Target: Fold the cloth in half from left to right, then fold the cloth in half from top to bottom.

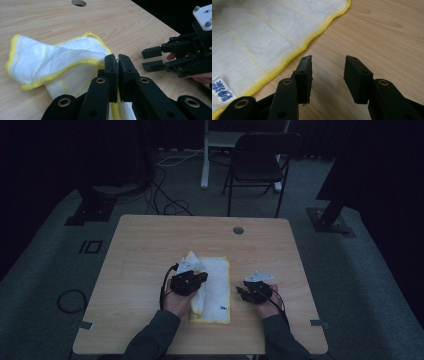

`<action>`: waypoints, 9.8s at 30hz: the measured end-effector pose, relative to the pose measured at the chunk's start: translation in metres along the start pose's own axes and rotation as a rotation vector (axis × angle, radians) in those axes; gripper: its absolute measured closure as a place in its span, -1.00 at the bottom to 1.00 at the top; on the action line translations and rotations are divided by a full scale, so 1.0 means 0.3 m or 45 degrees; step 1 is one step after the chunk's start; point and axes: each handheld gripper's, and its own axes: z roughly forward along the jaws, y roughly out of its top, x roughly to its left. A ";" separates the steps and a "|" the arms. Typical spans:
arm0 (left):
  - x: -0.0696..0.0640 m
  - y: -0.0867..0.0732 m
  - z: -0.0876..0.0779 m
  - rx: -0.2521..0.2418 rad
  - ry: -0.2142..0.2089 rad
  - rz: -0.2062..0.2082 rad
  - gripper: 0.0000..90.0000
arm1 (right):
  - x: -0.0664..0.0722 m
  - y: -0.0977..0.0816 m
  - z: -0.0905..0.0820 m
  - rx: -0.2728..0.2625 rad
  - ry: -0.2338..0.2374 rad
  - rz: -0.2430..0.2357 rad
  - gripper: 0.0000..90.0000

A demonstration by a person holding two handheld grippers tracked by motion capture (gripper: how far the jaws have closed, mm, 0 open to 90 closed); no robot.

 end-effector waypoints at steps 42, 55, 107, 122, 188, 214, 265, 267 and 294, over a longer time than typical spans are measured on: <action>-0.095 -0.011 0.197 0.144 -0.113 0.096 0.90 | -0.003 -0.002 0.004 0.008 0.000 -0.001 0.30; -0.102 -0.074 0.125 0.175 -0.098 0.123 0.74 | -0.001 -0.002 0.004 0.008 -0.002 -0.003 0.29; -0.035 -0.273 -0.005 0.203 -0.011 0.080 0.72 | 0.146 0.243 0.131 -0.107 0.090 -0.152 0.17; -0.020 -0.300 -0.043 0.211 0.007 0.067 0.72 | 0.138 0.289 0.220 -0.045 0.072 -0.181 0.53; 0.199 -0.122 -0.012 0.032 0.117 -0.030 0.48 | -0.154 0.287 0.214 -0.059 0.001 0.120 0.33; 0.274 0.019 0.150 0.011 0.177 -0.016 0.29 | -0.141 0.284 0.236 -0.044 0.043 0.131 0.27; 0.354 0.056 0.350 0.199 0.185 -0.262 0.48 | -0.145 0.296 0.319 0.032 0.053 0.182 0.93; 0.356 0.063 0.352 0.215 0.171 -0.282 0.68 | -0.146 0.301 0.312 0.018 0.055 0.190 0.93; 0.290 0.186 0.205 0.034 0.114 -0.122 0.93 | -0.147 0.377 0.168 -0.177 0.060 0.132 0.94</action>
